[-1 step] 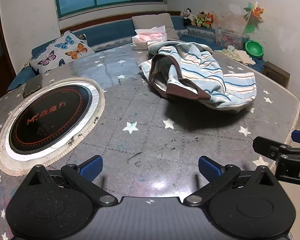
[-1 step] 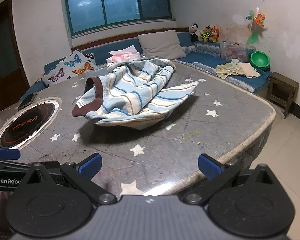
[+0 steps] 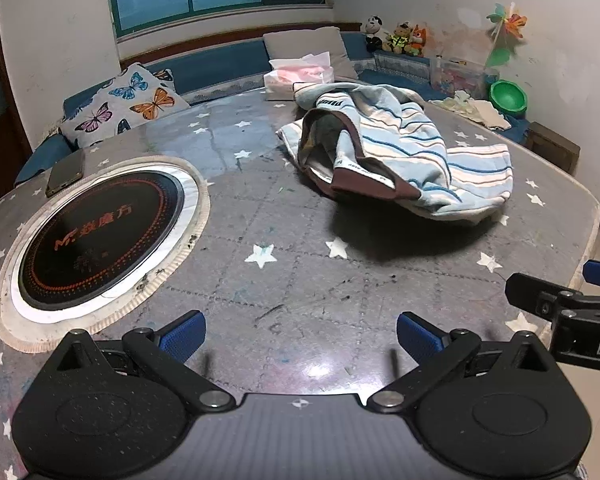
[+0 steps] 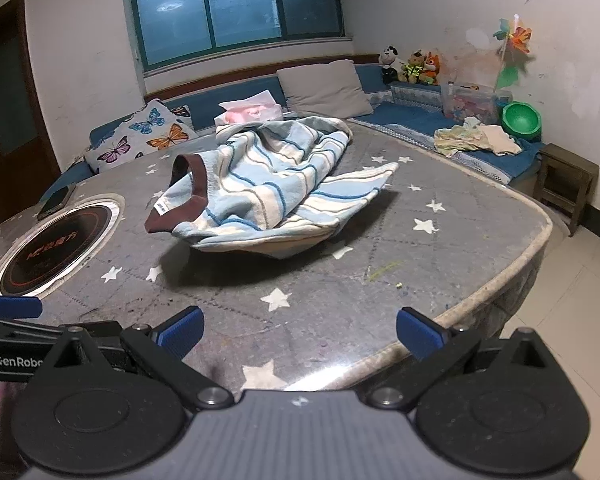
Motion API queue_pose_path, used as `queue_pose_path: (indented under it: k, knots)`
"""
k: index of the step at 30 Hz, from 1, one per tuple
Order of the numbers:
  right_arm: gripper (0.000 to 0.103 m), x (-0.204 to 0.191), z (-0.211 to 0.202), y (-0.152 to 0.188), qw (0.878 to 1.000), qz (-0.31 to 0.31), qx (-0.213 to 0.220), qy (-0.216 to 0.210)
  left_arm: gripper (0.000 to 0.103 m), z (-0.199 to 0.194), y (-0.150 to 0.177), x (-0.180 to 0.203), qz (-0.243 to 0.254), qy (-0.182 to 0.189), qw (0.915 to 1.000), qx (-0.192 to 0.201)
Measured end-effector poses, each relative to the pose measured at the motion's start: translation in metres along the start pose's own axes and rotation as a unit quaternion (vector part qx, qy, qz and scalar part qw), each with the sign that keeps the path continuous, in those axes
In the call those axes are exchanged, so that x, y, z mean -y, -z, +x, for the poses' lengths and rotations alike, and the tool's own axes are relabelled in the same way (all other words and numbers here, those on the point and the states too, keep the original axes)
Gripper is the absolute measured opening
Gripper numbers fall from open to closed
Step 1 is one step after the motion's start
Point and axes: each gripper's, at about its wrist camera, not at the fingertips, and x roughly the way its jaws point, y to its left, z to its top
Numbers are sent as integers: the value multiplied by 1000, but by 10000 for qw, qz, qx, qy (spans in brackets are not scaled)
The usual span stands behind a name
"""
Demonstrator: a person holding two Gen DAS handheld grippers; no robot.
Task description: Fold clothes
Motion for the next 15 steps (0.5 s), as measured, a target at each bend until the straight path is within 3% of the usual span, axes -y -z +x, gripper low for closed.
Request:
queue_pose_path:
  k: [15]
  knots:
    - [103,-6,4,3,9996,-152,-175,145,103,9,-3,2,-7,179,9996,-212]
